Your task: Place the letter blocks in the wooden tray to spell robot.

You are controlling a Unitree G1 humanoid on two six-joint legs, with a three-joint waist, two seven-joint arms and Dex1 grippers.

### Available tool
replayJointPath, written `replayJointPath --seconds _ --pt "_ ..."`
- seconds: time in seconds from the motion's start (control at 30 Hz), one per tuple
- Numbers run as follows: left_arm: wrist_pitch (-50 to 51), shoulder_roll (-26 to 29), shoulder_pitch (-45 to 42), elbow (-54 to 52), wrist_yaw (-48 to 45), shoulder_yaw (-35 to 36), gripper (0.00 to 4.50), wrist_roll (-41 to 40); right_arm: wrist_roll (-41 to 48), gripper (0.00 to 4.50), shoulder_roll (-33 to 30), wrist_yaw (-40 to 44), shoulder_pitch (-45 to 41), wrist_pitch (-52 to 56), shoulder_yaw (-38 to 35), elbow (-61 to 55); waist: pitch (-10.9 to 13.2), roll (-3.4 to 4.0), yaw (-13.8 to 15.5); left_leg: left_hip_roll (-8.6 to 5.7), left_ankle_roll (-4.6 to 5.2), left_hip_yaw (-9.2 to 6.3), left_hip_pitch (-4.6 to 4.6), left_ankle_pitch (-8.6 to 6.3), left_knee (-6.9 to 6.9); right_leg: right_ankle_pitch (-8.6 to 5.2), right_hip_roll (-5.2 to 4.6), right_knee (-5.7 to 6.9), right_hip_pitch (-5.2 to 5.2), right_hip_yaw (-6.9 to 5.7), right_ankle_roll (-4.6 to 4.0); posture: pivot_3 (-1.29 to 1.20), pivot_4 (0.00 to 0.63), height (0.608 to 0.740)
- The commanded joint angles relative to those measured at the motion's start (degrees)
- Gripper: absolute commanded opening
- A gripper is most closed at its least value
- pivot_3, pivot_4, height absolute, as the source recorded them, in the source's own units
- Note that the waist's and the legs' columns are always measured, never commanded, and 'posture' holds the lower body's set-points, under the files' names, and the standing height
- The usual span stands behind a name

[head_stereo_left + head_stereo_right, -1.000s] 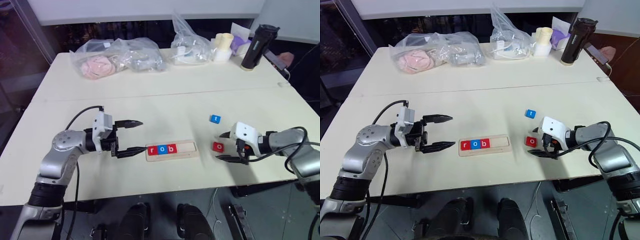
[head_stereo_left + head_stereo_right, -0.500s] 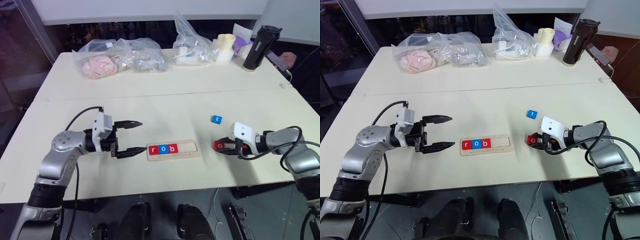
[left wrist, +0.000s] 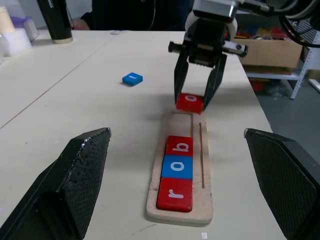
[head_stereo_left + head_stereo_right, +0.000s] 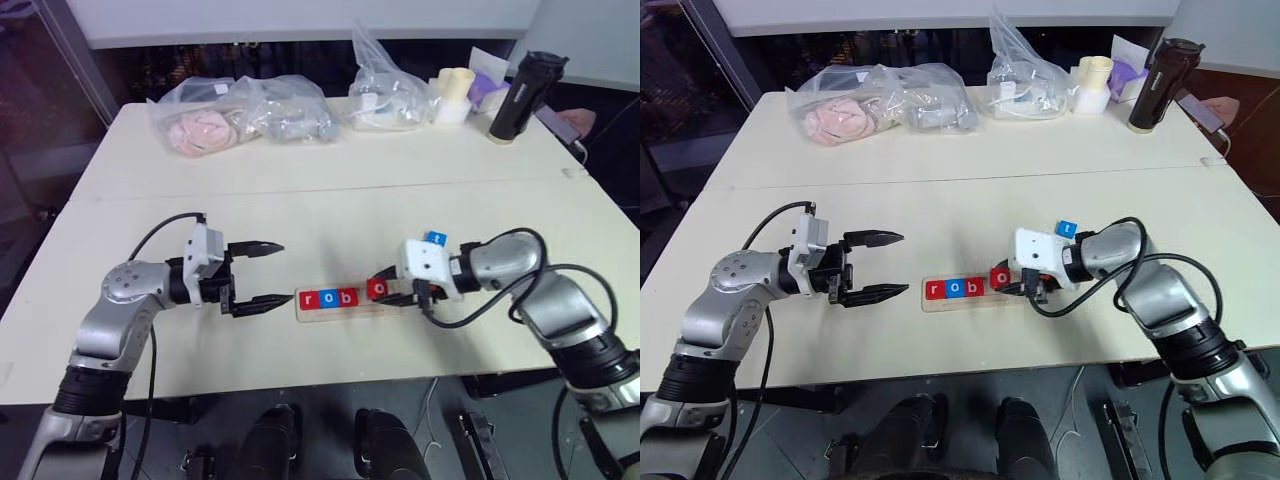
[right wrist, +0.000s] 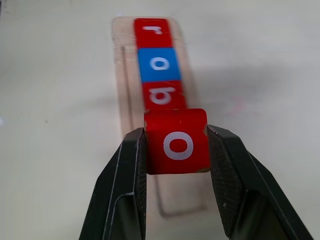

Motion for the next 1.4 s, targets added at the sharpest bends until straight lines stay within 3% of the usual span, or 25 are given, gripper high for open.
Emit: replayJointPath --seconds 0.03,0.83,1.03,1.07,1.4 --pt "0.8 0.7 0.1 -2.9 -0.3 0.3 4.50 -1.2 -1.1 1.13 0.9 -0.3 -1.9 -0.6 0.3 -0.1 0.0 0.00 0.0 0.00 0.01 0.00 0.00 0.00 -0.02 0.00 0.01 0.01 -0.01 0.00 0.00 0.00 0.150 0.738" --pt "3.1 0.9 1.7 -5.7 0.0 0.6 4.50 -1.4 -4.9 1.13 4.0 -0.4 -1.6 -3.9 2.7 5.7 0.0 0.00 0.0 0.01 0.02 0.00 0.00 0.02 -0.02 0.01 0.05 0.03 -0.03 -0.01 0.00 0.00 0.150 0.738" --pt "3.4 0.7 1.7 -6.0 0.3 0.6 4.50 -1.4 -5.7 4.15 4.6 -0.4 -2.0 -4.8 2.7 7.0 0.0 0.00 0.0 0.01 0.02 0.00 0.00 0.03 -0.02 0.01 0.06 0.04 -0.03 -0.02 0.00 0.00 0.150 0.738" --pt "3.4 0.7 1.7 -6.0 0.3 0.6 4.50 -1.4 -5.9 4.42 4.5 -0.3 -2.1 -5.1 2.7 7.1 0.0 0.00 0.0 0.00 0.02 0.00 0.00 0.03 -0.02 0.01 0.06 0.04 -0.03 -0.01 0.00 0.00 0.150 0.738" --pt "3.2 0.3 1.5 -5.9 0.8 0.1 4.50 -1.0 -6.0 4.42 4.9 -0.8 -3.5 -5.1 1.8 7.7 0.0 0.00 0.0 0.01 0.01 0.00 0.00 0.03 -0.02 0.01 0.07 0.05 -0.03 -0.02 0.00 0.00 0.150 0.738"
